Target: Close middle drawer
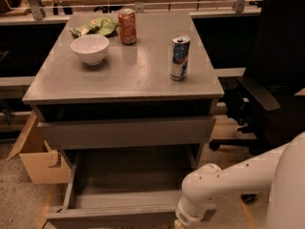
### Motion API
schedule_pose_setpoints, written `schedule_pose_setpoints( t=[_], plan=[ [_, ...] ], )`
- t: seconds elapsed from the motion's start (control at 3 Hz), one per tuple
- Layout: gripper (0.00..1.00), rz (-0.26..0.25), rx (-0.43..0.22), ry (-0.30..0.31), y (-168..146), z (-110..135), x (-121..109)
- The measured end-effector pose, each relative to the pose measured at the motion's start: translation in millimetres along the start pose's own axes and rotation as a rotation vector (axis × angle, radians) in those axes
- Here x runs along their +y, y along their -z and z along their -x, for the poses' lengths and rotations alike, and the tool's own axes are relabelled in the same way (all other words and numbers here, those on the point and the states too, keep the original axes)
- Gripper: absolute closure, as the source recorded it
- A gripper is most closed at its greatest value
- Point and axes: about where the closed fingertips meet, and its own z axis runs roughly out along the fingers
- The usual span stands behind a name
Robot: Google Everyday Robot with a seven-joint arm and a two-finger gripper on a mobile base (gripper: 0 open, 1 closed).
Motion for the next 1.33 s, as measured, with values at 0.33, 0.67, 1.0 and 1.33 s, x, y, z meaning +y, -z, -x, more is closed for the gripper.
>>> schedule_pose_setpoints(
  t=[0.33, 0.67, 1.0, 1.33],
  plan=[
    [1.00, -0.019, -0.063, 0.010, -5.3, 16.2, -6.0],
    [1.00, -0.050, -0.166, 0.034, -2.2, 41.1, -16.1],
    [1.00, -0.081, -0.282, 0.074, 10.4, 72.0, -23.3],
    [1.00, -0.081, -0.282, 0.074, 10.4, 72.0, -23.3]
  ],
)
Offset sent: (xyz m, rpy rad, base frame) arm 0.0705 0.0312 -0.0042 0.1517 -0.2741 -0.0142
